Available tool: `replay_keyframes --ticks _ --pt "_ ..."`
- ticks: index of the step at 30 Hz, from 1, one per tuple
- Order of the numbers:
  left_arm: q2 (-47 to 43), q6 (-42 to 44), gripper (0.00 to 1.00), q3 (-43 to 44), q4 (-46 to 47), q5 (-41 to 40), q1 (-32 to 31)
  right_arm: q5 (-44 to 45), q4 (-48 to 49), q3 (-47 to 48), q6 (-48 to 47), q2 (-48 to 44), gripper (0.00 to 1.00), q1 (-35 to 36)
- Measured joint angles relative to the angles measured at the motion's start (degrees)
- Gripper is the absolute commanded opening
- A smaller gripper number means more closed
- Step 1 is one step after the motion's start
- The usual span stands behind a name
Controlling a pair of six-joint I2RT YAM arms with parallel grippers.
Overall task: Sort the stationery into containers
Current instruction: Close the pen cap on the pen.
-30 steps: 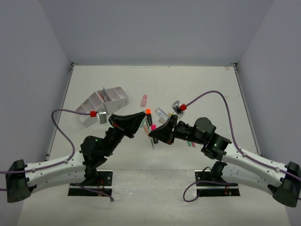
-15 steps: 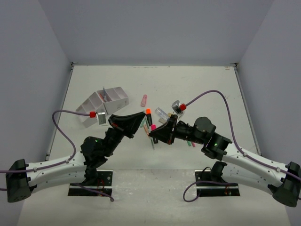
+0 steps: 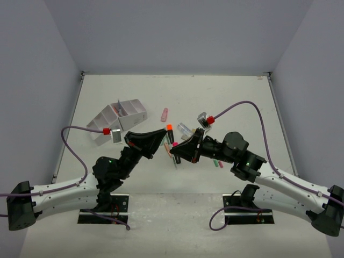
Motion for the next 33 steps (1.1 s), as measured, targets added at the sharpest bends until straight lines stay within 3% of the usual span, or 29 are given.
replay_keyframes --ticks 12,16,21,22,23,28,30,33 --pt "2.88 -6.05 0.01 -0.04 1.16 -1.16 0.25 2.85 2.23 0.59 -0.01 3.41 0.00 0.26" --pt "2.88 -6.01 0.25 -0.04 0.58 -1.86 0.46 3.91 2.26 0.69 -0.12 4.23 0.00 0.34" --pt "1.14 -5.14 0.25 0.50 -5.12 -1.32 0.00 3.98 2.95 3.08 -1.34 4.90 0.00 0.11" --pt "0.78 -4.72 0.17 1.05 -6.38 -1.29 -0.08 3.82 3.16 3.50 -1.49 5.31 0.00 0.05" --pt "0.46 -4.30 0.02 1.58 -7.51 -1.31 -0.09 3.58 3.44 3.82 -1.58 5.80 0.00 0.05" --pt "-0.81 -2.26 0.00 2.76 -11.71 -1.72 -0.07 2.45 4.15 4.35 -1.63 7.46 0.02 -0.13" --pt "-1.43 -1.62 0.00 2.89 -12.87 -1.74 -0.07 2.22 4.37 4.34 -1.68 7.77 0.31 -0.12" --pt "-2.37 -0.92 0.00 2.91 -13.82 -1.40 -0.07 1.04 5.20 4.33 -2.06 8.40 0.31 -0.11"
